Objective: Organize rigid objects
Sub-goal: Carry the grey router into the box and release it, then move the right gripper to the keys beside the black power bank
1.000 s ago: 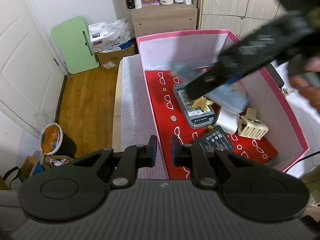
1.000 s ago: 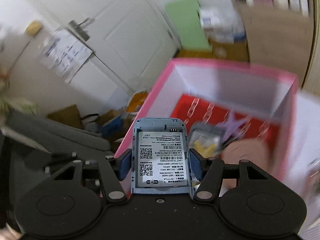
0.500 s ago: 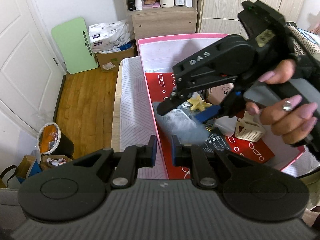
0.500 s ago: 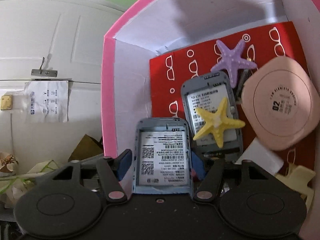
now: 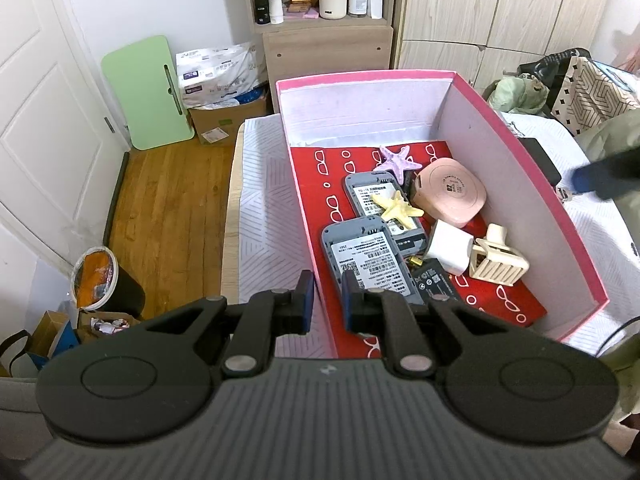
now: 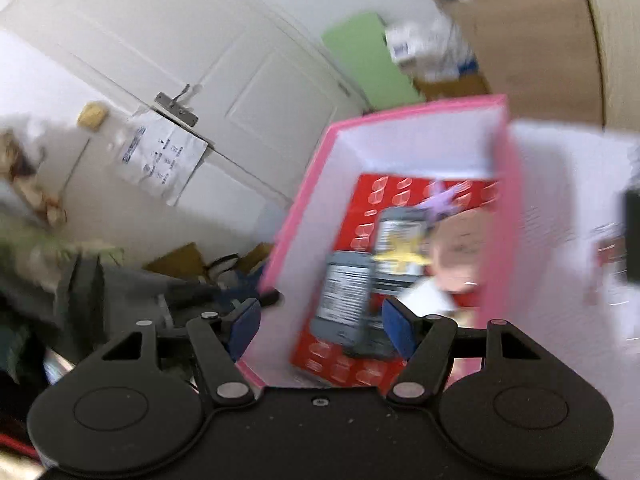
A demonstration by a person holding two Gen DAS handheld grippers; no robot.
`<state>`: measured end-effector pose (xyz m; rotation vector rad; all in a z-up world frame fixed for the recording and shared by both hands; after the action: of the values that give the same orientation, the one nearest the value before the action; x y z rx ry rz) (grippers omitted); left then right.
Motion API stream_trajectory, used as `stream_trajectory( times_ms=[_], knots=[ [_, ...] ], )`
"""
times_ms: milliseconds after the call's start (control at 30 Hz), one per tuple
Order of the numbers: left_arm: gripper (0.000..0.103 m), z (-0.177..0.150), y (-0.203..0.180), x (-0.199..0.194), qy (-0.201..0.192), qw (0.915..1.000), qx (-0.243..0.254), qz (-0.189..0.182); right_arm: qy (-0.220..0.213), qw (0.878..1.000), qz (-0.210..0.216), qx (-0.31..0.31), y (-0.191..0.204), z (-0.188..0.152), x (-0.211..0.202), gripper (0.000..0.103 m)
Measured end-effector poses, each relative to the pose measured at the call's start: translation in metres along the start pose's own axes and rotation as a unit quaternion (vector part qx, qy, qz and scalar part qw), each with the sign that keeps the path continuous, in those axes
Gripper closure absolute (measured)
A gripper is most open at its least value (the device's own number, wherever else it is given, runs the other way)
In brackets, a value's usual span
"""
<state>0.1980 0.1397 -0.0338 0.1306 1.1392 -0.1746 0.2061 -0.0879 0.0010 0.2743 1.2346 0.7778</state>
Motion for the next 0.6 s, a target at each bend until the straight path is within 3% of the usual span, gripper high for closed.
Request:
stream_trajectory(
  times_ms=[200,300,433,600],
  knots=[
    [0.091,-0.001,-0.001,-0.001,-0.004,1.0000,-0.002,0.005,-0.082,0.990,-0.114,-0.004,-0.073,-0.036,-0.064,0.031],
    [0.091,-0.001,-0.001,-0.001,-0.005,0.9999,-0.005,0.009,-0.125,0.971,-0.205,-0.023,-0.108,-0.049,-0.078,0.031],
    [0.091,-0.001,-0.002,-0.001,-0.004,0.9999,-0.008,0.010,-0.144,0.938,-0.304,-0.080,-0.140,-0.062,-0.065,0.028],
    [0.091,-0.001,-0.003,-0.001,-0.002,0.9998,-0.009,0.015,-0.139,0.922,-0.343,-0.110,-0.166,-0.064,-0.033,0.028]
  ],
)
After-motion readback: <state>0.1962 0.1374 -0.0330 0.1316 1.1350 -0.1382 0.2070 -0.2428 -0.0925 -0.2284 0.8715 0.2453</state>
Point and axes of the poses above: each gripper's, at about its wrist camera, not at the fingertips, and x roughly the way its jaws point, y to its left, z to its top, the point moved 9 cm from there along x, roughly the way its jaws point, and after that the axes turned 10 degrees about y, right-handed, at the moved point
